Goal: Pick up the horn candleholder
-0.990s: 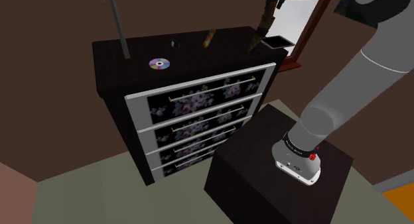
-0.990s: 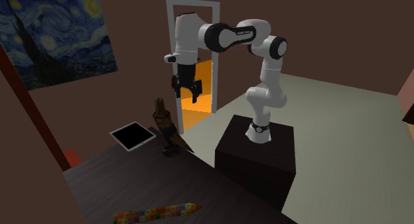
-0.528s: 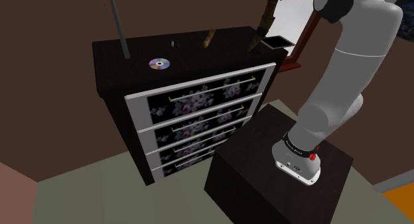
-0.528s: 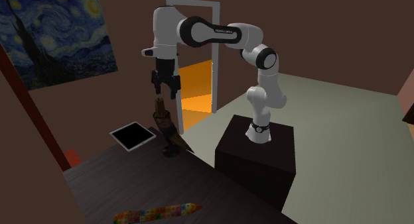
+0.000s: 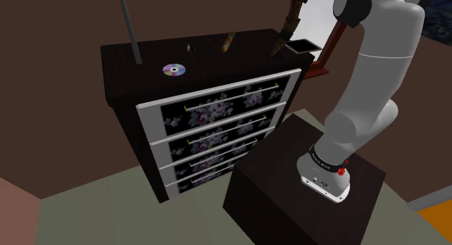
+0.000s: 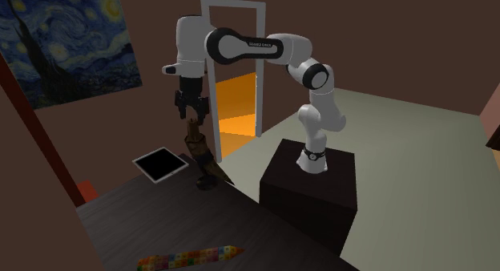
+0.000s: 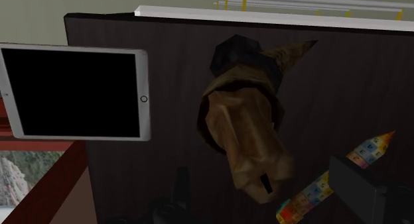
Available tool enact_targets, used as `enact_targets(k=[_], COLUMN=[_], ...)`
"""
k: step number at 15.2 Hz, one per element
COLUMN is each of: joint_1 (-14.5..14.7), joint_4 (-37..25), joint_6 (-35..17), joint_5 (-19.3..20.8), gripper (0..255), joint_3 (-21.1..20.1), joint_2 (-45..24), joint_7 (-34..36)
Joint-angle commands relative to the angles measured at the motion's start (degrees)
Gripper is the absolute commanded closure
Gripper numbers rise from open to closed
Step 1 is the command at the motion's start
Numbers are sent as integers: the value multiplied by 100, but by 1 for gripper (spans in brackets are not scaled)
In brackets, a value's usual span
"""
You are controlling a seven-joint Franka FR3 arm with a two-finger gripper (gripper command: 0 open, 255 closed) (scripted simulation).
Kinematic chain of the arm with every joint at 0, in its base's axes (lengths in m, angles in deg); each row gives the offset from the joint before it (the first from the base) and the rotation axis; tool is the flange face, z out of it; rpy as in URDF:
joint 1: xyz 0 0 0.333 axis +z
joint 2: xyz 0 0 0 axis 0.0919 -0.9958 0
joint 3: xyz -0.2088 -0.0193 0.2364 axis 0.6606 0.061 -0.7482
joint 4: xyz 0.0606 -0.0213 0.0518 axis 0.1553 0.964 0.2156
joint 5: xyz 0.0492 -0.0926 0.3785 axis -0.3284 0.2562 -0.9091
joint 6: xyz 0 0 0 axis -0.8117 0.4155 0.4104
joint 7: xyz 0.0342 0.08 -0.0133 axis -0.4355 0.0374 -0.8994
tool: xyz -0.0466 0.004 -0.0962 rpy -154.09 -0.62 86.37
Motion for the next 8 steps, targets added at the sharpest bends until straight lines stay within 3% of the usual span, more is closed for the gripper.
enact_targets(k=[1, 3, 4, 8], joint_1=[70, 85, 77, 80], joint_4=[291, 365, 342, 348], joint_6=[-209, -265, -250, -252], joint_5=[48, 59, 53, 56], gripper=[0, 0, 255, 255], joint_3=[2, 1, 1, 1], joint_2=[92, 113, 103, 107], joint_7=[-5, -7, -10, -9])
